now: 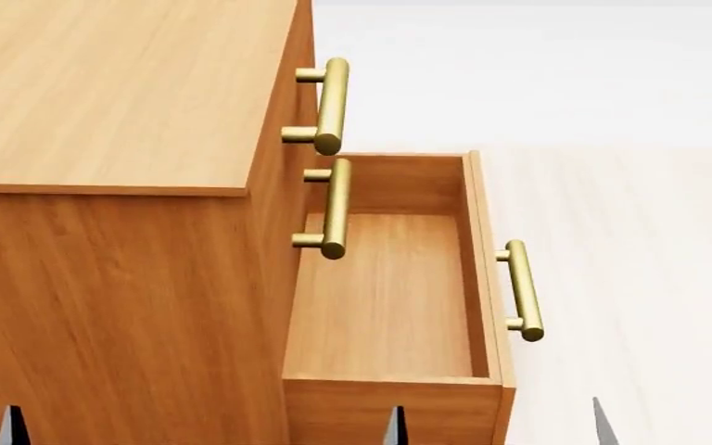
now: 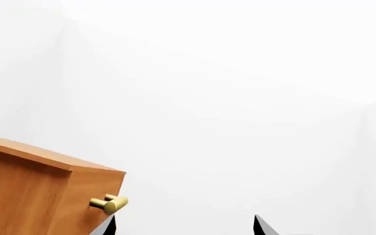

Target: Close the bottom drawer of the cabinet.

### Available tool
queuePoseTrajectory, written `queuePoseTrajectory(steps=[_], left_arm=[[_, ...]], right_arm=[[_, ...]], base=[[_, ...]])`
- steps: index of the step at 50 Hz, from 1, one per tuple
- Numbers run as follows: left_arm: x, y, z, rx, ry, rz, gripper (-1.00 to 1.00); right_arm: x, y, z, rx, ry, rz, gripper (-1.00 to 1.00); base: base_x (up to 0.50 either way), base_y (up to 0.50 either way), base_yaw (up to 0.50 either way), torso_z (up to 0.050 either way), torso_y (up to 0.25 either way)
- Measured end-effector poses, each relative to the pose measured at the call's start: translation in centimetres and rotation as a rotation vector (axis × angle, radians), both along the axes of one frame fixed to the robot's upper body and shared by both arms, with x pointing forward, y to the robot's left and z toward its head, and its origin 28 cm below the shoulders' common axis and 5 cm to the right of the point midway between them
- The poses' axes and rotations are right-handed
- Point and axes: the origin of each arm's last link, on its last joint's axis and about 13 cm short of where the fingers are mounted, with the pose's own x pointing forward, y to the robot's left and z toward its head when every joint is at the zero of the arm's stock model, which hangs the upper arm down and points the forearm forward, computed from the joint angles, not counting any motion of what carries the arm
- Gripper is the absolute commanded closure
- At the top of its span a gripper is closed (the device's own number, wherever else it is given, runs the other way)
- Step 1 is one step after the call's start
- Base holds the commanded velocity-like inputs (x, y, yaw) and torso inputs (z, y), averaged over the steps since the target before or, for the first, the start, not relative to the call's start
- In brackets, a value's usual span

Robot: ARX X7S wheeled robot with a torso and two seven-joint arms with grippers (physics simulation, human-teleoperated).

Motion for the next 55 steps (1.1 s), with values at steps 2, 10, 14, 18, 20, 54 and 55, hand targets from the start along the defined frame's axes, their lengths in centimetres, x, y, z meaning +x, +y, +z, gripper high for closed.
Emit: queuePoseTrajectory(steps=[2, 10, 14, 18, 20, 54, 55], left_arm=[[0.0, 0.0, 0.0, 0.001, 0.001, 0.002, -1.0], [0.1, -0.1, -0.2, 0.003, 0.004, 0.005, -1.0], [0.1, -0.1, -0.2, 0.003, 0.004, 0.005, -1.0], [0.0, -0.1, -0.2, 0.002, 0.005, 0.004, -1.0], [0.0, -0.1, -0.3, 0.001, 0.005, 0.004, -1.0], [-0.2, -0.2, -0.5, -0.002, 0.006, 0.003, -1.0], [-0.2, -0.2, -0.5, -0.003, 0.007, 0.003, -1.0]], right_arm=[[0.0, -0.1, 0.0, -0.006, 0.003, -0.004, -1.0], [-0.2, -0.8, 0.3, -0.036, 0.016, -0.019, -1.0], [-0.2, -1.3, 0.5, -0.053, 0.023, -0.035, -1.0], [-0.3, -2.0, 0.7, -0.067, 0.03, -0.052, -1.0], [-0.3, -2.3, 0.9, -0.074, 0.032, -0.06, -1.0], [0.0, -7.1, 1.6, -0.071, 0.101, -0.135, -1.0], [0.1, -7.2, 1.6, -0.069, 0.105, -0.134, -1.0]], base=[[0.0, 0.0, 0.0, 0.0, 0.0], [0.0, 0.0, 0.0, 0.0, 0.0], [0.0, 0.0, 0.0, 0.0, 0.0], [0.0, 0.0, 0.0, 0.0, 0.0], [0.0, 0.0, 0.0, 0.0, 0.0], [0.0, 0.0, 0.0, 0.0, 0.0], [0.0, 0.0, 0.0, 0.0, 0.0]])
